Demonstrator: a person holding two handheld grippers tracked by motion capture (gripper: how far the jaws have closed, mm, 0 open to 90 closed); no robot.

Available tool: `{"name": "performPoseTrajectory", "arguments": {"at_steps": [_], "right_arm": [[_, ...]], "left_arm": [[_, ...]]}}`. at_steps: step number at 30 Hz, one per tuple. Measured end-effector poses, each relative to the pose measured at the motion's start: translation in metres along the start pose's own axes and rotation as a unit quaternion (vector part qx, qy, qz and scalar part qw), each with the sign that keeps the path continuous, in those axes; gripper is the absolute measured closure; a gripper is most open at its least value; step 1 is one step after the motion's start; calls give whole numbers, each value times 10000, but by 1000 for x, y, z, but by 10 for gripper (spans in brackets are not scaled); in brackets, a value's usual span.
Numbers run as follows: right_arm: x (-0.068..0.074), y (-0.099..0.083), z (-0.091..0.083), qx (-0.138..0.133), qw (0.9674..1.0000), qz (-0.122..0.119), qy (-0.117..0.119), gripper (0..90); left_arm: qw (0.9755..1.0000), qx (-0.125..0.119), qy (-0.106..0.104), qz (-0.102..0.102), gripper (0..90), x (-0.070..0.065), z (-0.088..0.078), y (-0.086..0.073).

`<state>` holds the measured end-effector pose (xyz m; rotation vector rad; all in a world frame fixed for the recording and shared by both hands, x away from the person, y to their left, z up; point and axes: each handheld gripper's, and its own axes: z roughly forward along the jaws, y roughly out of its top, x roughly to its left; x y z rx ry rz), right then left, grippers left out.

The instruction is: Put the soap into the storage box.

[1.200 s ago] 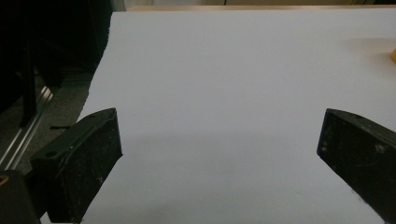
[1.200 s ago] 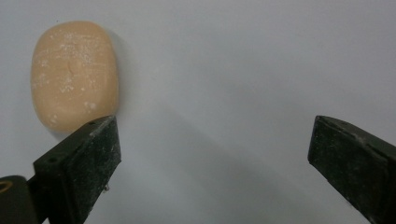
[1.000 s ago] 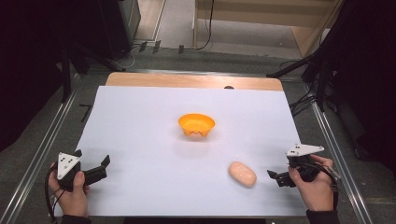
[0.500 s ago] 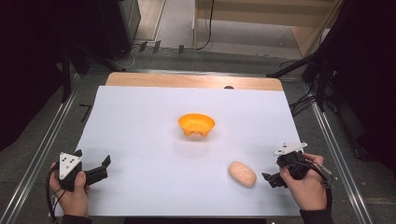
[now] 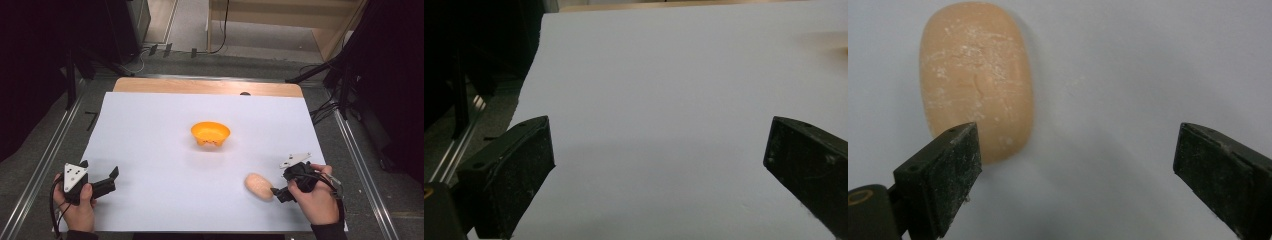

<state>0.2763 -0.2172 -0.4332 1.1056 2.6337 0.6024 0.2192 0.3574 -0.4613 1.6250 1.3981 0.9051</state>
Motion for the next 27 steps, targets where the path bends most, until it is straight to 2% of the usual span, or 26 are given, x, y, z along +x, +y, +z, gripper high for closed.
{"name": "performPoseTrajectory", "arguments": {"at_steps": [7,13,27], "right_arm": [[11,5,11,16,9999,23,142,59],[18,10,13,13,9997,13,243,72],[30,17,21,25,9995,-11,329,94]], "left_arm": [[10000,46,18,46,2,-1,1,0],[10000,40,15,63,3,-2,1,0],[9999,60,35,114,3,-3,1,0]]}}
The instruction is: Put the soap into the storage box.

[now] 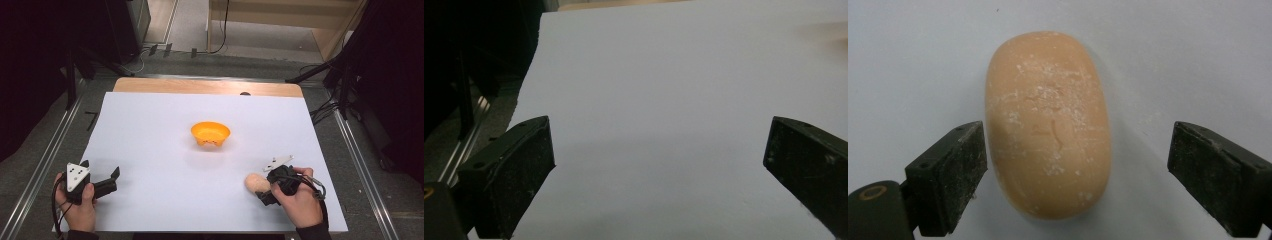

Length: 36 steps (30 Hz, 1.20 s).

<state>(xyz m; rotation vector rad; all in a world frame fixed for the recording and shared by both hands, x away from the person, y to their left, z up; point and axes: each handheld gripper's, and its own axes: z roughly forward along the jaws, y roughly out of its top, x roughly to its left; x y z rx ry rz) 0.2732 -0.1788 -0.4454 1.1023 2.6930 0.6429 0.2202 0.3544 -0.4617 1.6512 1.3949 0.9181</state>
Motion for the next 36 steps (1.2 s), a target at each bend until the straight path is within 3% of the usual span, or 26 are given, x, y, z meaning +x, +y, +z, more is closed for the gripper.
{"name": "performPoseTrajectory", "arguments": {"at_steps": [11,19,27,31,36], "right_arm": [[8,2,10,25,10000,52,-27,148],[10,5,13,37,10000,43,65,293],[10,7,15,46,9998,126,157,305],[13,7,18,39,9999,94,36,310],[12,7,18,6,9999,132,62,320]], "left_arm": [[10000,-8,-12,-10,3,0,0,0],[10000,4,-15,-5,3,0,0,0],[10000,7,15,3,29,0,0,0],[10000,-2,44,-38,9,1,0,0],[9999,-1,26,-106,7,2,0,0]]}}
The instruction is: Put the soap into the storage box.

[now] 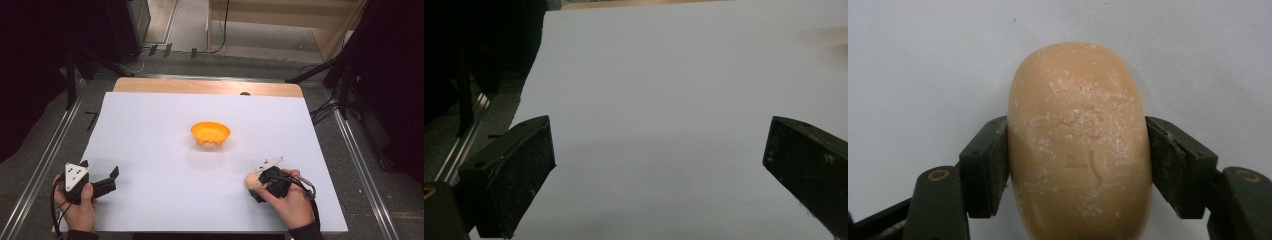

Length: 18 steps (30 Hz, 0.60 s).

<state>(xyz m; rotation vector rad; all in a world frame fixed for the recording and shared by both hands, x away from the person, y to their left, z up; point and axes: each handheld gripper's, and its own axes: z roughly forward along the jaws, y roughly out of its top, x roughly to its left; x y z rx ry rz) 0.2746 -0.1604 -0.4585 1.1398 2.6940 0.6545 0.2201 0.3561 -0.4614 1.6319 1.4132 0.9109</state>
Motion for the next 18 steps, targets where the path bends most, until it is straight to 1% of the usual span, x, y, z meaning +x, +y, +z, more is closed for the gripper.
{"name": "performPoseTrajectory", "arguments": {"at_steps": [3,9,10,13,14,17,18], "right_arm": [[-1,1,0,29,10000,35,14,322],[0,2,0,75,10000,-15,-15,324],[0,1,1,16,10000,-32,-41,324],[2,1,0,24,10000,-36,-72,323],[3,1,1,39,9999,-32,-136,322],[3,1,1,40,9999,-18,-103,322],[2,0,1,16,9999,-61,-81,322]], "left_arm": [[10000,-9,-4,5,7,-1,0,0],[10000,-1,-9,1,7,1,0,0],[10000,-3,-13,-2,7,1,0,0],[10000,0,-5,-1,7,1,0,0],[10000,-1,-2,-3,7,0,0,0],[10000,-2,2,4,7,0,0,0],[10000,2,3,3,7,0,0,0]]}}
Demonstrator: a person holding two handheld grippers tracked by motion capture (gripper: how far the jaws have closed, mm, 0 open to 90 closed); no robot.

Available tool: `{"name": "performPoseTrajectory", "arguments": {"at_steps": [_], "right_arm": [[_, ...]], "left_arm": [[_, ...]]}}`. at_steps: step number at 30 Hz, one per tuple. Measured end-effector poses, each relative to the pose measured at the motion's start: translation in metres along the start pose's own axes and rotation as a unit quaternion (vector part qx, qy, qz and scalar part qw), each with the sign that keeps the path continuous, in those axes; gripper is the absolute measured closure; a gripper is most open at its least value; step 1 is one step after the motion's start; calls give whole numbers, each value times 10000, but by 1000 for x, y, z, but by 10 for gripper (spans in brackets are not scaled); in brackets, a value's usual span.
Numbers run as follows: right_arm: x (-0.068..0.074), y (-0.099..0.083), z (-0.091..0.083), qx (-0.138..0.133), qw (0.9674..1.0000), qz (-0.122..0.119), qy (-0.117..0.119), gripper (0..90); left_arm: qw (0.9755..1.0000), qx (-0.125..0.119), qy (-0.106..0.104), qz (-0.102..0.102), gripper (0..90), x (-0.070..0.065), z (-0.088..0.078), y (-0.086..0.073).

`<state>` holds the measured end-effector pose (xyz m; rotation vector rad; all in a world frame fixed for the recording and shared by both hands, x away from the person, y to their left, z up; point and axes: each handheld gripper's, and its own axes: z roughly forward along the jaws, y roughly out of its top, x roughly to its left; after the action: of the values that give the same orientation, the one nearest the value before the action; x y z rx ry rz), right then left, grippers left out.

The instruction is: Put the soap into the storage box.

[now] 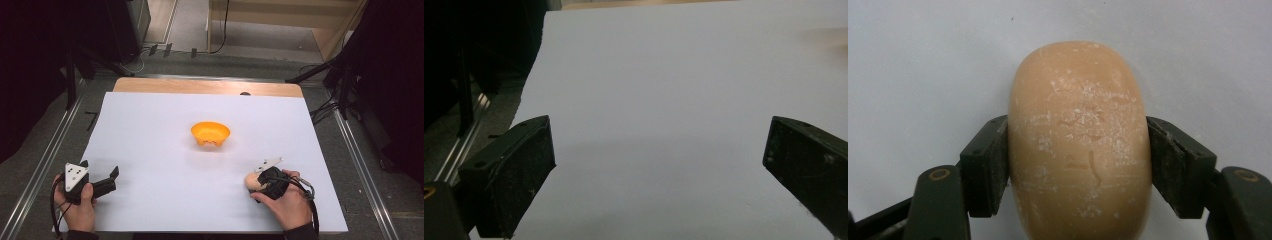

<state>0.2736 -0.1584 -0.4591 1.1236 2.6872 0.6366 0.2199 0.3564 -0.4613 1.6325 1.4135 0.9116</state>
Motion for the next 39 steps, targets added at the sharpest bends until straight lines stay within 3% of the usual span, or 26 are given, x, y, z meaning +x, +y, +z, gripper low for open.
{"name": "performPoseTrajectory", "arguments": {"at_steps": [8,13,14,18,20,23,25,39], "right_arm": [[-2,-3,0,-125,9998,-109,83,329],[-2,-3,-2,-186,9993,-306,148,330],[-2,-2,-6,-252,9986,-444,131,330],[-4,2,-15,-362,9975,-588,129,330],[-5,3,-16,-363,9972,-648,129,329],[-12,7,-15,-282,9957,-802,361,329],[-15,9,-13,-245,9954,-853,348,329],[-27,29,-11,-308,9941,-946,434,330]], "left_arm": [[10000,-27,-31,-72,7,1,0,0],[10000,-19,-62,-75,7,2,0,0],[10000,-15,-60,-74,7,2,0,0],[10000,-17,-36,-82,7,1,0,0],[10000,-9,-25,-62,7,1,0,0],[10000,8,-9,-49,7,1,1,0],[10000,11,-10,-42,7,1,1,0],[10000,21,-33,-20,8,1,1,0]]}}
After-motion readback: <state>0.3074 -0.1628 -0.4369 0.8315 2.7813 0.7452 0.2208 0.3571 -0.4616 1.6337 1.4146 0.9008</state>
